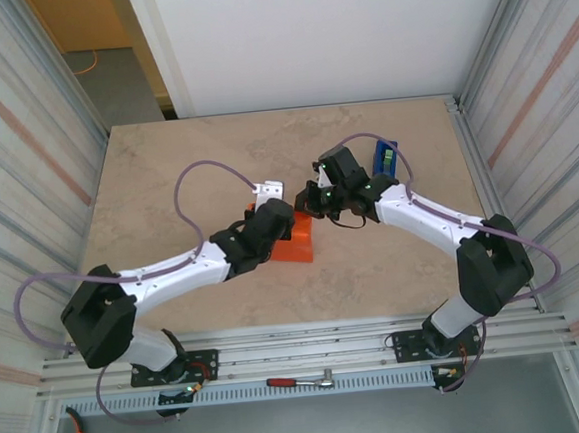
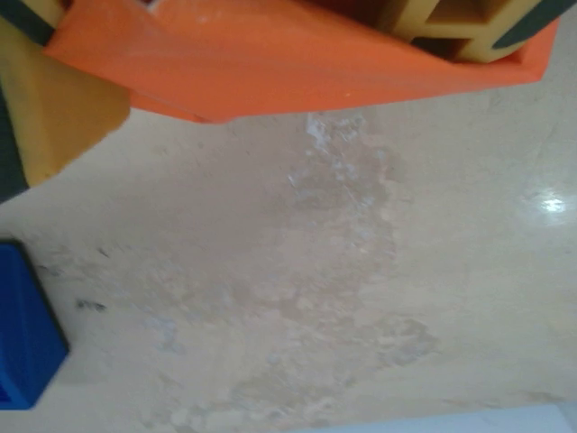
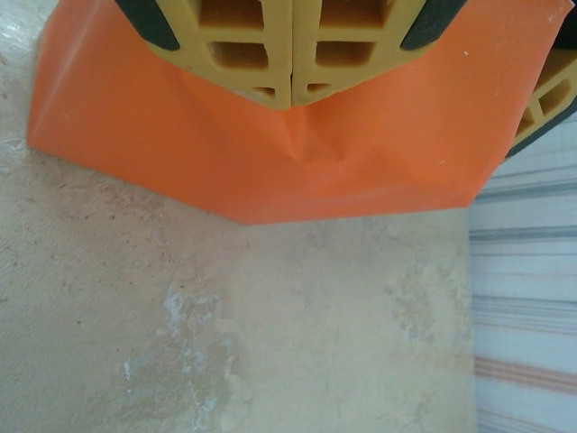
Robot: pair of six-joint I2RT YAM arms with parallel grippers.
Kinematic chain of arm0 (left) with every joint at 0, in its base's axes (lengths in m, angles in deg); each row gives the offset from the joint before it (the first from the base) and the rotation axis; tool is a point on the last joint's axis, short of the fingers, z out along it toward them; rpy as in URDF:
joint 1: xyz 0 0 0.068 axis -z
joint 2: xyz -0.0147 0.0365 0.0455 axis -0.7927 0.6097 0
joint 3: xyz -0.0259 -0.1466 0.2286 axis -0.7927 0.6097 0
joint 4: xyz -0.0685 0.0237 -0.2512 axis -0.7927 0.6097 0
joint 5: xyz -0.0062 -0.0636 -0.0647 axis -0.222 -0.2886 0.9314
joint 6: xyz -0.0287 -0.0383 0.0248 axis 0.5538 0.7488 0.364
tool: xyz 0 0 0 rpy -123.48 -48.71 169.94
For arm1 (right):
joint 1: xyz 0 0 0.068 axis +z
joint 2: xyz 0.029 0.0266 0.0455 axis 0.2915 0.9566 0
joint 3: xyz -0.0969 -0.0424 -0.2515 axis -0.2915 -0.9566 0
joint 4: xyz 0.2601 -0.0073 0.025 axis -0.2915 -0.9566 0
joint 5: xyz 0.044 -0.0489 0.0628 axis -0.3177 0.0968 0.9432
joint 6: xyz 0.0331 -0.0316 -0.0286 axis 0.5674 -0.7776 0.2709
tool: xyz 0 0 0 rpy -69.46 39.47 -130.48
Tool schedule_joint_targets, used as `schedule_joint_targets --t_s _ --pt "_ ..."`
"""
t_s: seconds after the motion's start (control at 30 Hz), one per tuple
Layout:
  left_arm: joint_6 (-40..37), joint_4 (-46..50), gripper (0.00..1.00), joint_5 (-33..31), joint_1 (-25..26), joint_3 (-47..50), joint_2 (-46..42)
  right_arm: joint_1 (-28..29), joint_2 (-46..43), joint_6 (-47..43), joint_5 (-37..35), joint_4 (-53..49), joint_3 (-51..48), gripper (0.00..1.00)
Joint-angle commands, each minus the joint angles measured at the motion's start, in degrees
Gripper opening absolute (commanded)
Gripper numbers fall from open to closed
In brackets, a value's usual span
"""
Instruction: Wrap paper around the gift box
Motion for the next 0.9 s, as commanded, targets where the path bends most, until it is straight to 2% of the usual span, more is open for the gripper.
schedule_joint_targets --t_s 0.0,0.1,0.27,0.47,0.6,0.67,0.87 --pt "-2.6 8.0 0.44 17.3 -4.2 -1.4 -6.0 0.9 0.0 -0.9 -0.6 -6.9 -3.8 0.00" --pt "-2.4 9.3 0.47 30.2 -9.9 -4.9 -11.0 0.8 -0.2 -0.9 -0.8 -6.5 -4.5 0.00" --pt "0.1 10.3 0.50 45.7 -19.9 -9.8 -12.3 0.8 -0.5 -0.7 -1.0 -5.8 -5.5 0.00" --pt "-1.8 11.5 0.48 53.8 -28.5 -15.3 -2.9 1.0 -0.3 -0.3 -1.1 -5.3 -6.0 0.00" --pt "-6.8 17.8 0.36 56.5 -30.9 -22.2 7.2 1.2 -0.2 -0.2 -1.3 -5.3 -6.2 0.00" --pt "-9.4 20.3 0.26 58.7 -31.8 -25.4 11.6 1.1 -0.2 -0.2 -1.4 -5.3 -6.3 0.00" --pt "-17.0 31.3 0.09 65.6 -32.2 -33.9 20.3 1.2 -0.3 0.0 -1.6 -5.4 -6.3 0.00"
